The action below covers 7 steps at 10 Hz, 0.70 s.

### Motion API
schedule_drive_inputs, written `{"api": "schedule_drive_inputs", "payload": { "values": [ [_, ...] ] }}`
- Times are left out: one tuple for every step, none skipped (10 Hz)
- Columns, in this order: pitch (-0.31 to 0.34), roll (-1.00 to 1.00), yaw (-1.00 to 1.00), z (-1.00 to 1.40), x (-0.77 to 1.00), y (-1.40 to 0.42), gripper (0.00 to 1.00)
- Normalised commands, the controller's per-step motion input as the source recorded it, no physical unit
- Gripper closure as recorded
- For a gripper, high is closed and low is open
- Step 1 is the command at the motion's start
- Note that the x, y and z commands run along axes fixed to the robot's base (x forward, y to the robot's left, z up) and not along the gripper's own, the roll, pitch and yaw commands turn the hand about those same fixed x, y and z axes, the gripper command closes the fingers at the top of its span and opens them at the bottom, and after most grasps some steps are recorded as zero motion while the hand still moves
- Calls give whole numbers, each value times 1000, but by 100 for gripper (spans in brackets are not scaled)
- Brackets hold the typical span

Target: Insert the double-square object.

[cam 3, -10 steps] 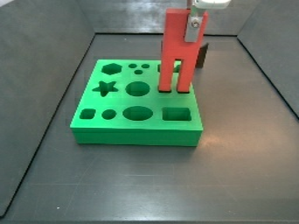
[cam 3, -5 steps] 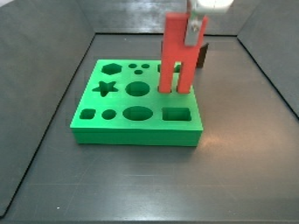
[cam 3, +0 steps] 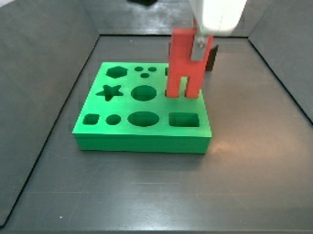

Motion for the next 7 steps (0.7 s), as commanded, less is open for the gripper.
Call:
{"api": "schedule_drive_inputs", "payload": {
  "values": [
    [0, 123, 0, -389, 40, -43, 100],
    [-4, 64, 0, -300, 9, -17, 100],
    [-10, 53, 0, -277, 0, -6, 100],
    [-31, 34, 0, -277, 0, -11, 100],
    [-50, 0, 0, -251, 0, 0, 100],
    [0, -54, 0, 0, 0, 3, 100],
    [0, -1, 0, 0, 0, 0, 100]
  ]
}}
